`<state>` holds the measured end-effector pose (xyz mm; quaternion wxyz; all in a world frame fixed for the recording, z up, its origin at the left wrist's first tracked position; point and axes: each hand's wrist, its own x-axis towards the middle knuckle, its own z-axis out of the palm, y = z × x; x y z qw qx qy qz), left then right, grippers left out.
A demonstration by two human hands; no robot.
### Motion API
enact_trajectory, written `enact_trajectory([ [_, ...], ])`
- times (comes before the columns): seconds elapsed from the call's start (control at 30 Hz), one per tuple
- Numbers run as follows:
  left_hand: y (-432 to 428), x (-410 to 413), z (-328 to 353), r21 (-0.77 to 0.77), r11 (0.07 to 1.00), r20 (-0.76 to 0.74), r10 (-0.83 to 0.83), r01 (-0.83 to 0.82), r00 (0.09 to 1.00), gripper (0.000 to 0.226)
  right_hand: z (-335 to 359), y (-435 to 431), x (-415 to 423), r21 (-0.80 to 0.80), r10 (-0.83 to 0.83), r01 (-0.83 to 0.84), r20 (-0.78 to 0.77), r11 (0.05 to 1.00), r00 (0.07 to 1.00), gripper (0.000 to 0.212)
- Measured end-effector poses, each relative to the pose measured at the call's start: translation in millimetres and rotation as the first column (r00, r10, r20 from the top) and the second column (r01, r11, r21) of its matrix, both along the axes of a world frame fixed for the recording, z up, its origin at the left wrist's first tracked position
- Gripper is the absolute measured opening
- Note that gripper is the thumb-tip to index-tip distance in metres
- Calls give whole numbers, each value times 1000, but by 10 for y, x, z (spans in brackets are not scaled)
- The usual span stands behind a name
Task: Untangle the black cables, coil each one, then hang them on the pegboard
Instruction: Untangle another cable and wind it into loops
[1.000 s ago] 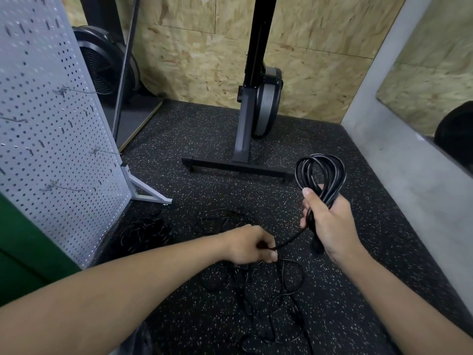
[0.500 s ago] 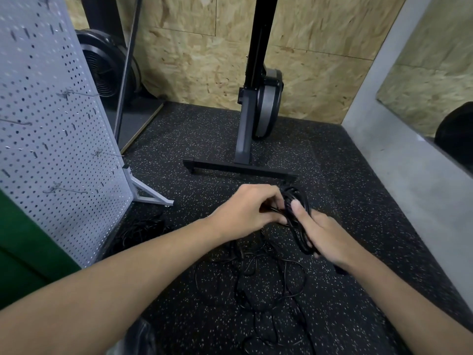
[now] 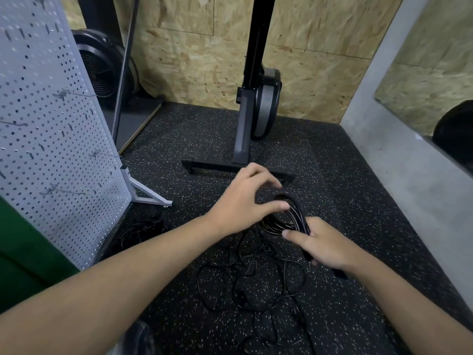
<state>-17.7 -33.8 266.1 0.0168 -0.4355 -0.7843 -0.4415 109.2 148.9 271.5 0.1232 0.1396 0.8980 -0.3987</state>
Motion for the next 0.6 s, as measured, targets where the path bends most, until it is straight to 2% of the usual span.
enact_trajectory([
  [0.07, -83, -96, -19, -28, 1000, 149, 1, 3, 989, 26, -26, 62, 14, 2, -71, 71, 11, 997, 997, 32],
  [0.13, -166, -180, -117, -139, 990, 241, 4, 31, 970, 17, -29, 94, 35, -43, -122, 122, 0, 992, 993, 29],
  [0.2, -210, -215, -250, -237, 970, 264, 14, 51, 964, 19, -31, 96, 47, -132, -139, 136, -13, 982, 990, 23],
  [0.27, -202, -222, -343, -265, 964, 244, 45, 21, 969, 22, -41, 75, 42, -159, -139, 134, -23, 978, 990, 23],
  [0.4, -130, -209, -329, -195, 978, 223, 111, -67, 969, 12, -44, 17, 19, -197, -153, 139, -56, 970, 987, 21],
  [0.5, -93, -179, -286, -180, 978, 243, 147, -104, 959, 14, -30, -53, 10, -187, -172, 147, -126, 971, 977, 23],
  [0.53, -76, -170, -264, -157, 980, 279, 163, -122, 946, 15, -33, -66, 6, -173, -199, 173, -148, 970, 969, 22],
  [0.6, -34, -111, -192, -70, 985, 443, 174, -160, 879, 17, -64, -74, -16, -137, -254, 231, -185, 963, 949, 22],
])
